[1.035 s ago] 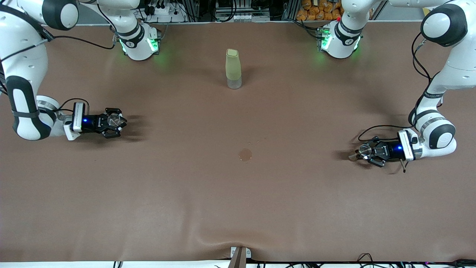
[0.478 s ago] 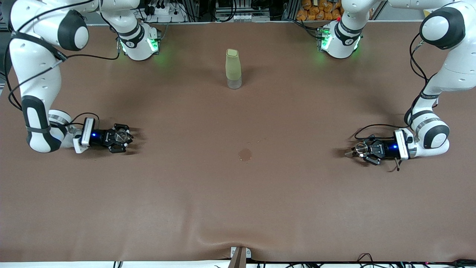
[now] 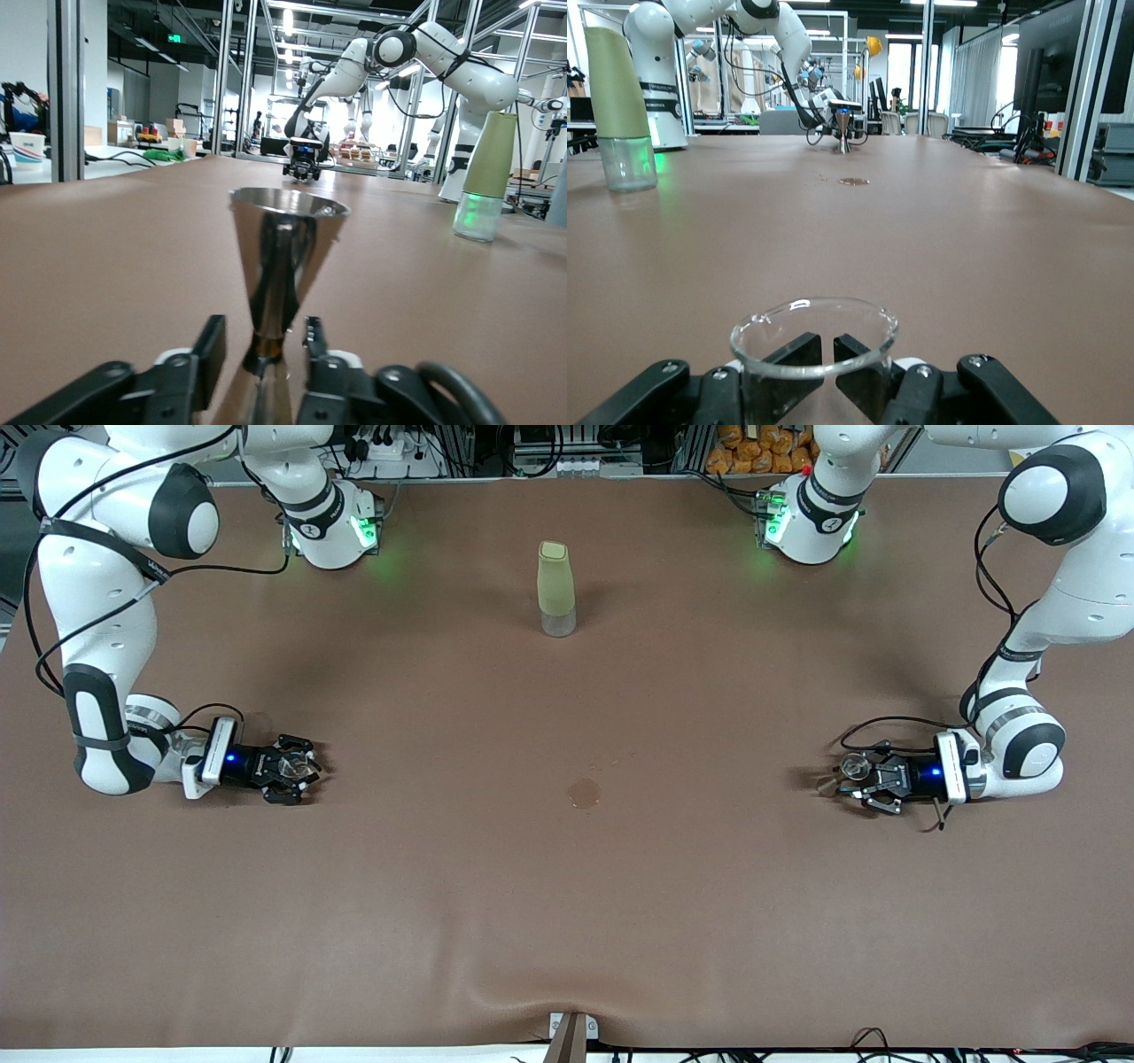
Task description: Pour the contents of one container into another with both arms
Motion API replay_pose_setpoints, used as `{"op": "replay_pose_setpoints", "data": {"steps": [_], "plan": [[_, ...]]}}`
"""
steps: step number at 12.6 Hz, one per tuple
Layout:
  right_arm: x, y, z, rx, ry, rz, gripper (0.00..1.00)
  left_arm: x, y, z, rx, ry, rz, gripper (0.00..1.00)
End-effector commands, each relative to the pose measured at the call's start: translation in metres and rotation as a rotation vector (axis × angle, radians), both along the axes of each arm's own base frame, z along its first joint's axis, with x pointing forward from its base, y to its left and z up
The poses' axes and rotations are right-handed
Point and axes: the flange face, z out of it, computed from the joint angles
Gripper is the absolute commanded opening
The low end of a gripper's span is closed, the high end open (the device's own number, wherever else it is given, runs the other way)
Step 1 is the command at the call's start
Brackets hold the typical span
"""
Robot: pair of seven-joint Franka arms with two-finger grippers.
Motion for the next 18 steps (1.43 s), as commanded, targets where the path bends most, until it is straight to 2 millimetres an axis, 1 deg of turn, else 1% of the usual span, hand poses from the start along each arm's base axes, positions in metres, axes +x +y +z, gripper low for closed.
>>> {"op": "replay_pose_setpoints", "data": {"steps": [1,2,3,4,5,6,8,10,11,12,13,14,15,16,17,18], "plan": [[-0.007,0.006,-0.015,0.0,-0.226,0.028,0.0,-0.001,0.008,0.003,0.006,0.019,-0.021,1.0],[-0.007,0.007,-0.015,0.002,-0.214,0.029,0.13,-0.001,0.01,0.004,0.01,0.031,-0.018,1.0],[-0.007,0.007,-0.016,0.002,-0.196,0.025,0.46,-0.002,0.016,0.006,0.03,0.053,-0.027,1.0],[-0.008,0.007,-0.016,0.003,-0.171,0.023,0.83,-0.002,0.021,0.01,0.044,0.073,-0.043,1.0],[-0.008,0.005,-0.013,0.003,-0.16,0.027,1.0,-0.002,0.031,0.013,0.049,0.082,-0.04,1.0],[-0.006,0.003,-0.009,-0.005,-0.168,0.029,1.0,-0.005,0.038,0.014,0.06,0.105,-0.039,1.0],[-0.003,-0.005,0.001,-0.032,-0.152,0.024,1.0,-0.005,0.066,0.024,0.09,0.163,-0.031,1.0],[-0.004,-0.016,0.012,-0.067,-0.038,0.034,1.0,-0.007,0.106,0.04,0.152,0.271,-0.003,1.0],[-0.004,-0.023,0.021,-0.087,0.019,0.041,1.0,-0.005,0.121,0.05,0.182,0.325,0.019,1.0],[-0.005,-0.031,0.03,-0.118,0.085,0.046,1.0,0.004,0.132,0.069,0.225,0.339,0.032,1.0],[-0.003,-0.039,0.046,-0.157,0.159,0.047,1.0,0.016,0.142,0.092,0.263,0.369,0.06,1.0],[-0.003,-0.047,0.061,-0.197,0.246,0.046,1.0,0.021,0.148,0.11,0.294,0.445,0.086,1.0],[-0.001,-0.054,0.079,-0.234,0.342,0.032,1.0,0.027,0.148,0.134,0.331,0.514,0.108,1.0],[0.0,-0.058,0.099,-0.273,0.433,0.026,1.0,0.034,0.144,0.153,0.363,0.573,0.133,1.0],[0.002,-0.062,0.123,-0.316,0.516,0.017,1.0,0.046,0.137,0.181,0.409,0.621,0.165,1.0],[0.005,-0.063,0.154,-0.36,0.607,-0.002,1.0,0.057,0.13,0.213,0.471,0.663,0.198,1.0]]}}
